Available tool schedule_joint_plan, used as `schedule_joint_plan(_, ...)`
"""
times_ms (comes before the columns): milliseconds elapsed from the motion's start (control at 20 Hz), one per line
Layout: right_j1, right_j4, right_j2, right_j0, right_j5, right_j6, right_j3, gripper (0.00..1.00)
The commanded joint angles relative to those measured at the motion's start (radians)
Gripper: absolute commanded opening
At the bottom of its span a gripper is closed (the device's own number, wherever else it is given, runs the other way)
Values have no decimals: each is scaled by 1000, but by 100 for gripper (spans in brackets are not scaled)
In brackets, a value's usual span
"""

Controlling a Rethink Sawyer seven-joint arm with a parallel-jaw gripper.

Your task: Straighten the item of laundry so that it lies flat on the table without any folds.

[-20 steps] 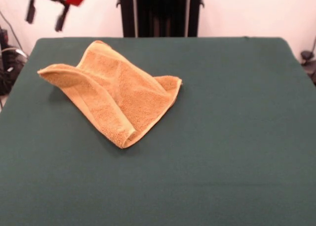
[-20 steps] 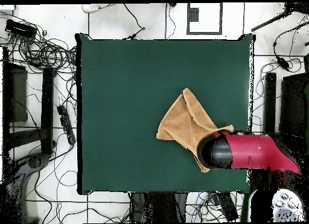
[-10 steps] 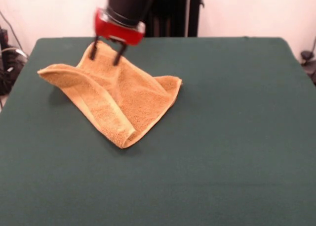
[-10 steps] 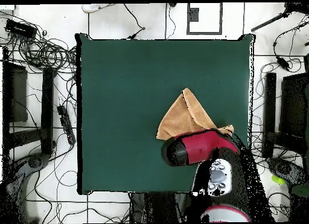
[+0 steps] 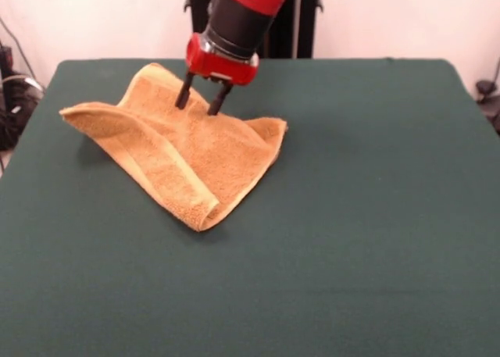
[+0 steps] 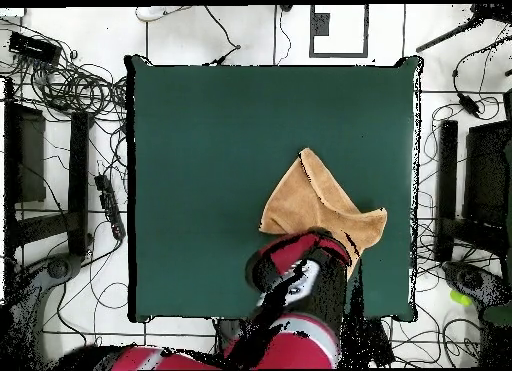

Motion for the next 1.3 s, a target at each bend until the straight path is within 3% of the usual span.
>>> schedule_joint_plan(50, 307, 17, -200, 145, -198, 291, -100, 100)
schedule_joint_plan(200, 400, 79, -286, 191, -262, 282, -137, 100)
schedule_joint_plan(450, 474, 144, -351, 207, -326, 200, -184, 100)
schedule_joint_plan(700, 376, 164, -296, 142, -325, 157, -130, 100)
schedule_joint_plan(1300, 261, 136, -242, 75, -327, 129, -89, 100)
